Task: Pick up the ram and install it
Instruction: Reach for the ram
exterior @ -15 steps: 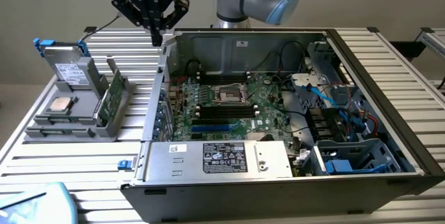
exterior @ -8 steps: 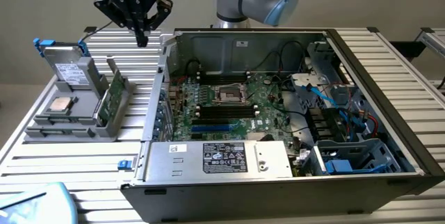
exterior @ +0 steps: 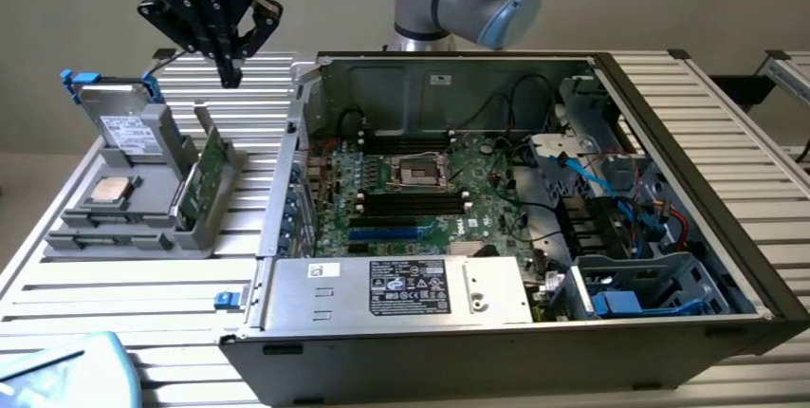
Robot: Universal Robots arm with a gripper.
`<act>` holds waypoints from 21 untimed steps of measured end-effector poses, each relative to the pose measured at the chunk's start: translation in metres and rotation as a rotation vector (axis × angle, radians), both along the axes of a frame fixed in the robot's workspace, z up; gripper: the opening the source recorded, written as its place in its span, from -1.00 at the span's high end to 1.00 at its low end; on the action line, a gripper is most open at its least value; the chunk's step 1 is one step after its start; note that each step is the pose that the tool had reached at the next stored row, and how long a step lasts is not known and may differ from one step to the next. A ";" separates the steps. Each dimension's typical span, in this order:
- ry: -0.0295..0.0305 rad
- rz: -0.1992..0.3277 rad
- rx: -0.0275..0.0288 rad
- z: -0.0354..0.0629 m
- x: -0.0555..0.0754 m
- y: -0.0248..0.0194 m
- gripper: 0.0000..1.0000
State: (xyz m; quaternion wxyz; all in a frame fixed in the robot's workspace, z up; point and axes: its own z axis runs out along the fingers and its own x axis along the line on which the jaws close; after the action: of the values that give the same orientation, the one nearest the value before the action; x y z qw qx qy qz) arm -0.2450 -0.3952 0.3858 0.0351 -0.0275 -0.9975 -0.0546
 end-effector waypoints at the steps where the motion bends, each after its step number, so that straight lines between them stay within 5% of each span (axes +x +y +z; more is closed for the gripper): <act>1: 0.0004 0.002 0.0000 -0.0003 -0.003 0.0000 0.79; 21: 0.0038 0.049 0.0000 -0.0041 -0.065 0.0000 0.79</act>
State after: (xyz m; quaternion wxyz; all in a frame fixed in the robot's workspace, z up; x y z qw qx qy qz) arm -0.3098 -0.3952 0.3817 0.0384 -0.0029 -0.9978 -0.0536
